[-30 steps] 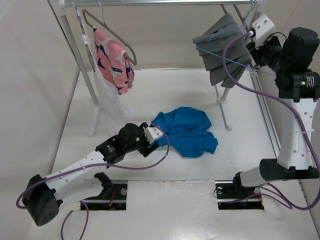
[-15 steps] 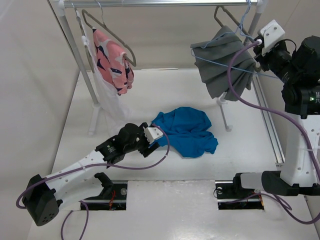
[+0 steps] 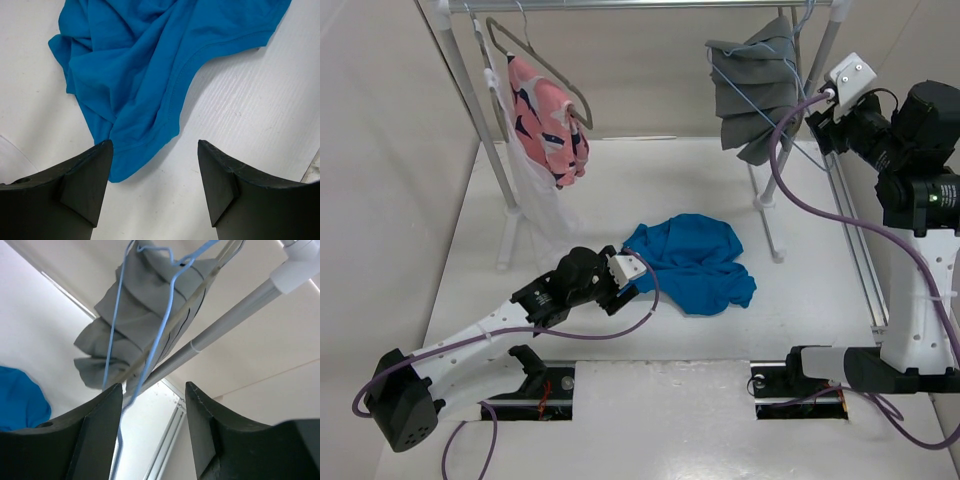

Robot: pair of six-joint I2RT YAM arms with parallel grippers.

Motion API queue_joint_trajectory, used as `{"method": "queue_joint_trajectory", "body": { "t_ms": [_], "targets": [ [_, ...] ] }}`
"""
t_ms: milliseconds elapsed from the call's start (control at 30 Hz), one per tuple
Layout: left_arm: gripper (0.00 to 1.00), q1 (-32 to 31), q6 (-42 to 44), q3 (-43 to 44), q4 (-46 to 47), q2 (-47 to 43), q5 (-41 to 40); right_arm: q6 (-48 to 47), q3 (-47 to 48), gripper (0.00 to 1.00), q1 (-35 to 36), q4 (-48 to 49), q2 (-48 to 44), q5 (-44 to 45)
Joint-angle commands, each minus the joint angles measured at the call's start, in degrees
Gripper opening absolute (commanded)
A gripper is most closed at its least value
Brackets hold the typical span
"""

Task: Place the t-shirt on the hanger
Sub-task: Grab a hanger with the right arm

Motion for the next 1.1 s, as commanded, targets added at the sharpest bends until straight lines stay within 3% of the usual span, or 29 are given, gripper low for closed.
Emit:
{"method": "queue_joint_trajectory", "body": {
  "t_ms": [0, 167, 467, 767, 900, 1067],
  "targets": [
    [0.65, 0.2, -0.7, -0.5, 1.9, -1.3, 0.8, 0.7, 0.1, 0.59, -0.1, -0.1, -2.0, 1.3],
    [0.65, 0.2, -0.7, -0.5, 2.4, -1.3, 0.8, 0.7, -1.8, 0.64, -0.1, -5.3, -4.7, 4.7],
    [0.65, 0.2, -0.7, -0.5, 2.4, -1.3, 1.3, 2.5, -6.2, 0.66, -0.1, -6.0, -5.9, -0.9],
    [0.65, 0.2, -0.7, -0.5, 2.4, -1.3, 1.3, 3.5, 3.5, 0.66, -0.1, -6.5, -6.5, 2.3],
    [0.65, 0.2, -0.7, -0.5, 2.4, -1.3, 1.3, 3.5, 4.3, 0.70, -0.1, -6.5, -7.2, 3.4],
    [0.65, 0.2, -0.7, -0.5, 2.4, -1.3, 1.3, 3.5, 2.3, 0.75, -0.1, -6.0, -8.3, -4.5]
  ]
}}
